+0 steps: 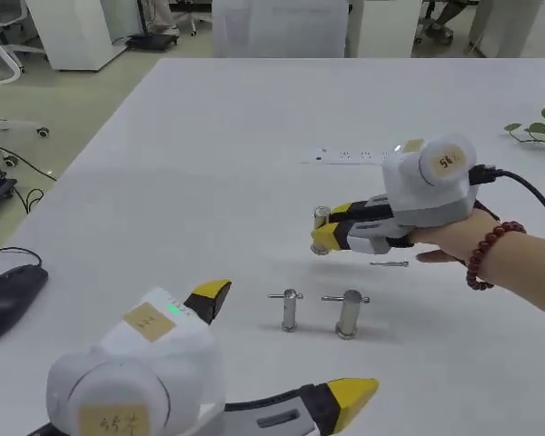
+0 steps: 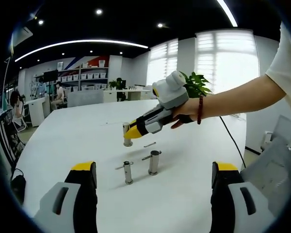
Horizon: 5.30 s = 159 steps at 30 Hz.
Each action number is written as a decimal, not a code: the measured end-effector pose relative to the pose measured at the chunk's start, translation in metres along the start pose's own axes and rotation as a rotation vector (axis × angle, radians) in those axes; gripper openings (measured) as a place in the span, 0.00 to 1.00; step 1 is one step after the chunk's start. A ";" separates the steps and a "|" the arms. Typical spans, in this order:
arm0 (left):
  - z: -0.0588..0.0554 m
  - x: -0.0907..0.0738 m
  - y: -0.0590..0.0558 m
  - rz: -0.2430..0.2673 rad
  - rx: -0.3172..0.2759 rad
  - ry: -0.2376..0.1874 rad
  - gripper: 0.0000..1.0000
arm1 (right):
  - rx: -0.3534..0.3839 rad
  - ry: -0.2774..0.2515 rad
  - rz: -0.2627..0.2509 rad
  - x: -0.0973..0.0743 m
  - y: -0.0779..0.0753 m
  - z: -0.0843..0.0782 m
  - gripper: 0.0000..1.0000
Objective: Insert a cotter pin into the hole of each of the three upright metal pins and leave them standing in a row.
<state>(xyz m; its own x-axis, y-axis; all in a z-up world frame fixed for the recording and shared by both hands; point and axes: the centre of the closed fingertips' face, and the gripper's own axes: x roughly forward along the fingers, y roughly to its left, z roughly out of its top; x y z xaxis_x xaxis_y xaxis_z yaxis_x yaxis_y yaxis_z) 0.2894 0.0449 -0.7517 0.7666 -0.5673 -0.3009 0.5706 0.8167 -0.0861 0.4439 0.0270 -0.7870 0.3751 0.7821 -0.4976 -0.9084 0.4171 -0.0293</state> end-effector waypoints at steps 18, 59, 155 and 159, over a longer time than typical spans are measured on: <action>-0.004 -0.005 -0.007 0.011 -0.014 0.009 0.97 | -0.007 0.029 -0.020 -0.046 0.001 -0.030 0.13; -0.002 -0.007 -0.016 0.001 0.003 0.006 0.92 | 0.144 0.017 -0.156 -0.089 0.021 -0.095 0.13; -0.006 -0.007 -0.012 -0.053 0.054 0.031 0.87 | 0.014 0.336 -0.039 -0.075 -0.035 -0.090 0.27; -0.007 -0.007 -0.011 -0.060 0.062 0.035 0.86 | -0.014 0.377 -0.016 -0.068 -0.041 -0.090 0.26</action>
<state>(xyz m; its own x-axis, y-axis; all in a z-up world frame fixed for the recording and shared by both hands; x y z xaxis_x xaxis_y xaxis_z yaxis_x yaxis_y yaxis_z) 0.2758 0.0408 -0.7556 0.7203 -0.6099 -0.3304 0.6329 0.7728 -0.0467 0.4388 -0.0848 -0.8303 0.2977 0.5493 -0.7808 -0.9062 0.4199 -0.0501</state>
